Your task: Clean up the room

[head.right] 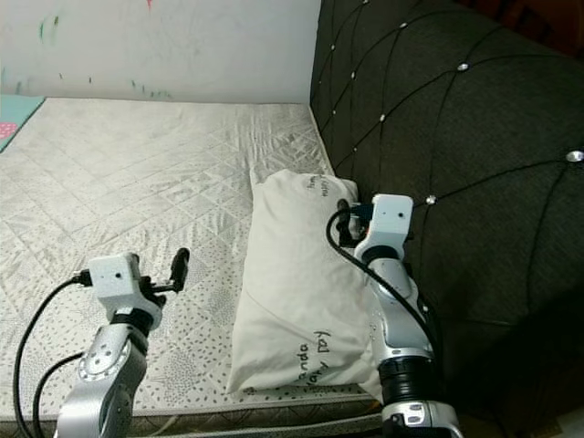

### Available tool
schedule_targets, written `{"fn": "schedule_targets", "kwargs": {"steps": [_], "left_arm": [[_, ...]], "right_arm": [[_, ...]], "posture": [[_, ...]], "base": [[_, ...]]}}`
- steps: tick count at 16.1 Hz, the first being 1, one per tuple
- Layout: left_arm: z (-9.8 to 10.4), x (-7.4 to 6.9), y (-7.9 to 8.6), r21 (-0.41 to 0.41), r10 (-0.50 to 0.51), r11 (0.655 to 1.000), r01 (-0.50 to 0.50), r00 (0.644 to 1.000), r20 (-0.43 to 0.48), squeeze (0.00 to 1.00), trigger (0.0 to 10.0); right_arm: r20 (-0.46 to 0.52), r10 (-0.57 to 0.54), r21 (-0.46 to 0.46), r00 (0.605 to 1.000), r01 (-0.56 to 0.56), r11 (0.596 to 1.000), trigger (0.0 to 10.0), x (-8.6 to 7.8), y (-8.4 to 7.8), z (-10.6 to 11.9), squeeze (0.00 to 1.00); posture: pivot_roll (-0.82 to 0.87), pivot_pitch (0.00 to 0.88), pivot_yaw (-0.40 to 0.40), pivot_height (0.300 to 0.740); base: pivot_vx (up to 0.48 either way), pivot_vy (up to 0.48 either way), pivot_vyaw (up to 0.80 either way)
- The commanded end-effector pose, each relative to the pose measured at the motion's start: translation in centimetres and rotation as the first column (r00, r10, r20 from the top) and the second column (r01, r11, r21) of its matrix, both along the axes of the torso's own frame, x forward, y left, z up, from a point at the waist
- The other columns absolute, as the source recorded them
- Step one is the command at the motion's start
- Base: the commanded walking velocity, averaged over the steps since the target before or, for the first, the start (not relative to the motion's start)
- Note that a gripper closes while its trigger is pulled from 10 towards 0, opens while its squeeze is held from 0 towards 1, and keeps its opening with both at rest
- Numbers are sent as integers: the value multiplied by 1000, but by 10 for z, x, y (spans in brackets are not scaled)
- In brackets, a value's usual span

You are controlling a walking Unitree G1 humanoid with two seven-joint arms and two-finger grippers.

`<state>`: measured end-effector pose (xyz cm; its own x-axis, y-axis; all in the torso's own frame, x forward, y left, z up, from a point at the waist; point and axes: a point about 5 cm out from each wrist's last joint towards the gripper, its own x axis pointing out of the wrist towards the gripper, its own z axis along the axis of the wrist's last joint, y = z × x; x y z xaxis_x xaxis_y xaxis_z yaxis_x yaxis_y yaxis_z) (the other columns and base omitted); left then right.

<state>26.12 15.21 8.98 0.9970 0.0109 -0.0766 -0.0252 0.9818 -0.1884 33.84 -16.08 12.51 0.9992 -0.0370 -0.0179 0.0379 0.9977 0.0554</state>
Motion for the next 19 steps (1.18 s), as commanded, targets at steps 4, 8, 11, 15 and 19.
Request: {"fn": "schedule_targets", "kwargs": {"steps": [4, 8, 11, 15, 19], "left_arm": [[1, 3, 1, 1, -5, 1000, 5, 1000, 4, 0, 10000], [0, 3, 2, 5, 1, 1000, -1, 1000, 0, 0, 10000], [0, 4, 2, 10, 4, 1000, -4, 1000, 0, 0, 10000], [-1, 5, 3, 21, 8, 1000, -8, 1000, -3, 0, 10000], [-1, 6, 3, 24, 12, 1000, -12, 1000, 0, 0, 10000]], "right_arm": [[19, 6, 5, 1000, -7, 1000, 10000, 1, 0, 5, 0], [16, 19, 0, 1000, -19, 1000, 10000, 1, 2, 5, 0], [19, 24, 1, 1000, -24, 1000, 10000, 4, 3, 6, 0], [45, 42, -11, 998, -42, 999, 10000, 4, 6, 10, 0], [45, 45, 1, 998, -45, 999, 10000, 5, 6, 10, 0]], "posture": [[-60, 0, -37, 740], [-55, 0, -43, 740], [-53, 0, -43, 740], [-54, 0, -44, 740], [-51, 0, -48, 740]], "base": [[0, 405, 0], [0, 449, 0], [0, 480, 0], [0, 480, 0], [0, 480, 0]]}}
